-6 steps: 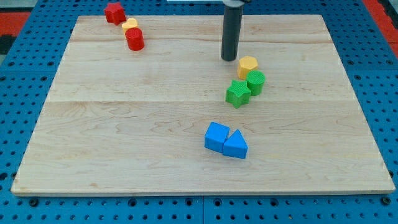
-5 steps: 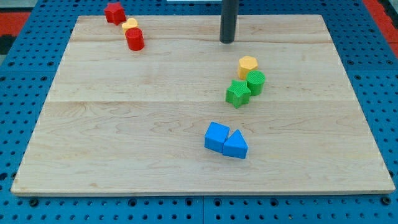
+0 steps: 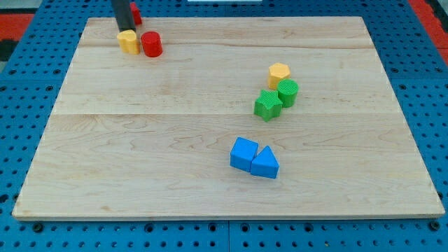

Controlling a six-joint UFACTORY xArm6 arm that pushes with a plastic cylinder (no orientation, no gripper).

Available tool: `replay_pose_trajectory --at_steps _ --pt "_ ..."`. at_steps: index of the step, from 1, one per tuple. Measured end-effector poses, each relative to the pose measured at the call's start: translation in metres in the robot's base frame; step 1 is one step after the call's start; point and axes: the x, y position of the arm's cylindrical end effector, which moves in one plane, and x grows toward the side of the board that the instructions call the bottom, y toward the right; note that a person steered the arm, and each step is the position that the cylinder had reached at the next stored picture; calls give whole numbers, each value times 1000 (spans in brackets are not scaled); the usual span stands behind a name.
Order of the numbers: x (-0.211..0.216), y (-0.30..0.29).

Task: Move yellow heart between green star and yellow hexagon

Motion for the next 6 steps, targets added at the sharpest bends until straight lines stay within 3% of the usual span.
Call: replay_pose_trajectory --at_steps 2,4,5,6 --pt "67 28" --pt "100 -14" --pt "106 46" --pt "106 141"
